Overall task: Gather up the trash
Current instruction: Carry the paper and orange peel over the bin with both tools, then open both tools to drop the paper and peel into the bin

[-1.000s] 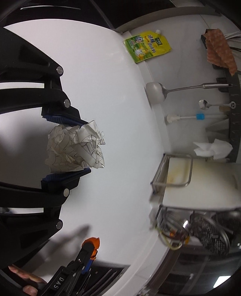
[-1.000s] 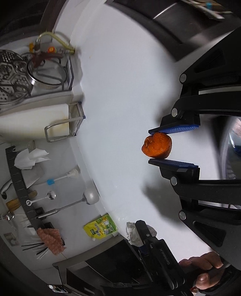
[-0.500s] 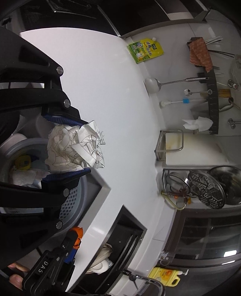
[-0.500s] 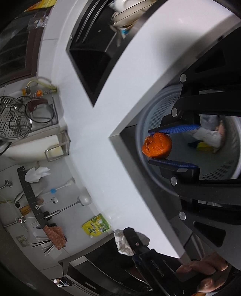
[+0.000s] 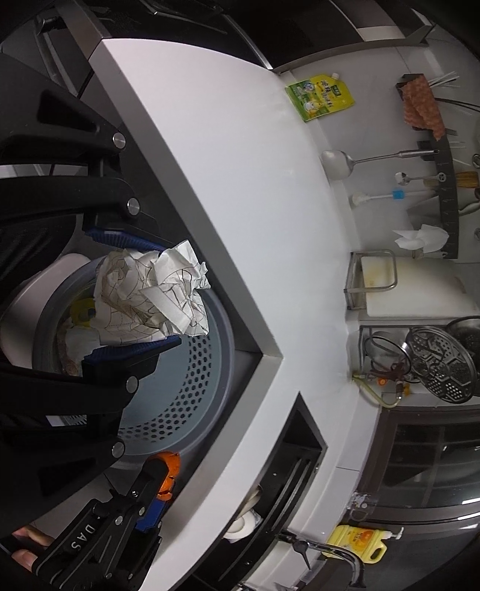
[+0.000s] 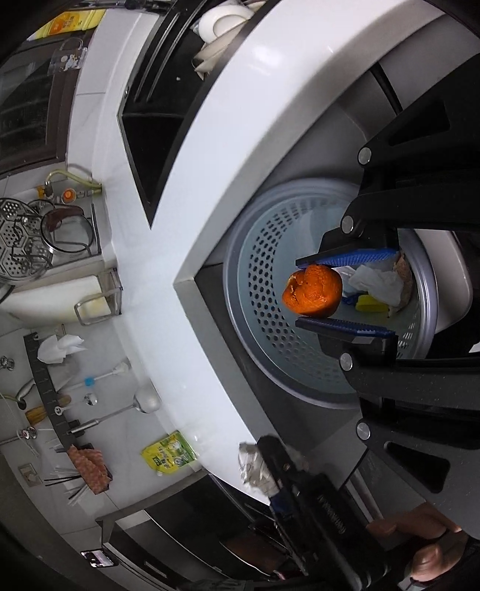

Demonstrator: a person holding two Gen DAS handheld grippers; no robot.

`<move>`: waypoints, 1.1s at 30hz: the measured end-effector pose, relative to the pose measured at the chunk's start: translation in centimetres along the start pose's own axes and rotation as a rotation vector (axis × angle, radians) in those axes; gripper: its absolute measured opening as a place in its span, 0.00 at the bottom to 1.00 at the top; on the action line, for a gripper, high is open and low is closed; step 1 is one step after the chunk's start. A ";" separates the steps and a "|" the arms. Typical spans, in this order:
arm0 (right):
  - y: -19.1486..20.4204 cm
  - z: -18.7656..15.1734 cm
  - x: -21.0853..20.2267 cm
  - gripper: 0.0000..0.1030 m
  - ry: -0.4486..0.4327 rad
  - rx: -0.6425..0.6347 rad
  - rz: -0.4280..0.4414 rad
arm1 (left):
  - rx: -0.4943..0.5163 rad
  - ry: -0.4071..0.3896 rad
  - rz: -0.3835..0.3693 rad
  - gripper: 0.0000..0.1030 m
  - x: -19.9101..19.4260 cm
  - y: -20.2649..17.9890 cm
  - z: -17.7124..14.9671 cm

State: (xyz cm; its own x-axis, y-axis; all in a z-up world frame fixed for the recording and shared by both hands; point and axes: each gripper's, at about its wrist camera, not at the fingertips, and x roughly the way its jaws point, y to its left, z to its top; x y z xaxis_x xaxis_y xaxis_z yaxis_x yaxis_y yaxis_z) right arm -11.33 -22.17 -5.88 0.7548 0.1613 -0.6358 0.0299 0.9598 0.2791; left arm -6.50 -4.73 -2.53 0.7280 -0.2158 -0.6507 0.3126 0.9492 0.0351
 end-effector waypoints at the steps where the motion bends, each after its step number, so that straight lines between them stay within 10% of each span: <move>1: 0.0 -0.2 0.2 0.25 0.004 0.000 0.005 | -0.001 0.009 -0.001 0.41 0.4 0.0 -0.3; 19: -0.3 -0.8 3.9 0.26 0.069 0.015 0.023 | -0.063 0.109 -0.041 0.41 4.7 1.0 -1.8; 33: -1.1 -0.6 3.5 0.50 0.041 0.042 0.010 | -0.072 0.083 -0.020 0.75 4.2 0.9 -1.7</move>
State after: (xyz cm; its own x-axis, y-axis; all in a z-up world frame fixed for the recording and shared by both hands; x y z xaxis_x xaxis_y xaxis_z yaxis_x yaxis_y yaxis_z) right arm -9.12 -22.56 -8.86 0.7278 0.1814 -0.6614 0.0501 0.9477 0.3151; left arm -4.24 -4.41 -6.52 0.6681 -0.2175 -0.7116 0.2792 0.9597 -0.0311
